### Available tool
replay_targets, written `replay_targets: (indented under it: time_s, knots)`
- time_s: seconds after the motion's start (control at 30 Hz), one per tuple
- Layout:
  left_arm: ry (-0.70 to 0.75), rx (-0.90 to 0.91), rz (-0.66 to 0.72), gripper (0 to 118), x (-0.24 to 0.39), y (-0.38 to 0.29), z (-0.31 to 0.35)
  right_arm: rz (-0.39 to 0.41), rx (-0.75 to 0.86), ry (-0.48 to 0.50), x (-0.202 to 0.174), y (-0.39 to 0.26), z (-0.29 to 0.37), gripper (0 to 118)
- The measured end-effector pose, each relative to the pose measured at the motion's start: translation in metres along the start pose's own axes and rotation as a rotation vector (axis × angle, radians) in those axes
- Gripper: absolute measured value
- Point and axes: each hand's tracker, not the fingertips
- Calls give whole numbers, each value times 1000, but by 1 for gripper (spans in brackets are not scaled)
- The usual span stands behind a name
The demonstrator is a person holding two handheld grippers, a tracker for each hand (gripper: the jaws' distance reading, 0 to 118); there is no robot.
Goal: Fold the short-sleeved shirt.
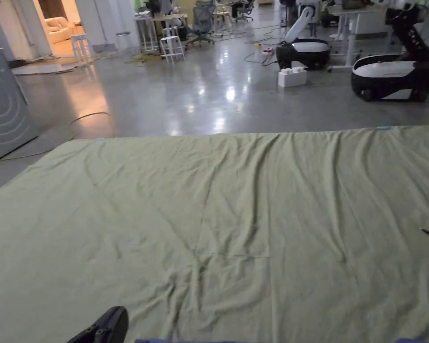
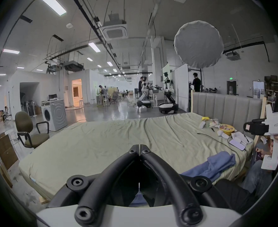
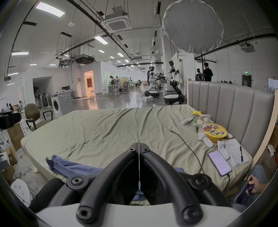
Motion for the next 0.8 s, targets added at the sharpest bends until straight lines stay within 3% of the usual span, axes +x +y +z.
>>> replay_targets:
  time_s: [0.17, 0.23, 0.3, 0.33, 0.43, 0.57, 0.67, 0.8]
  knots:
    - [37, -34, 126, 2, -29, -14, -24, -61, -18, 2, 3, -9, 4, 1]
    - [62, -74, 236, 40, -51, -31, -40, -76, -44, 6, 5, -12, 5, 1]
    - [58, -156, 368, 98, -75, -51, -60, -64, -71, 2, 8, -17, 6, 1]
    - [42, -216, 434, 107, -88, -65, -72, -58, -82, -4, 8, -19, 8, 1]
    - [-39, -370, 637, 108, -121, -112, -107, -72, -114, -12, 14, -25, 9, 1]
    - [-80, -479, 692, 108, -134, -166, -140, -116, -141, -24, 15, -29, 9, 1]
    - [-206, -508, 805, 108, -136, -196, -159, -131, -156, -32, 14, -30, 7, 1]
    - [-123, -578, 885, 106, -135, -223, -182, -133, -168, -32, 10, -30, 3, 1]
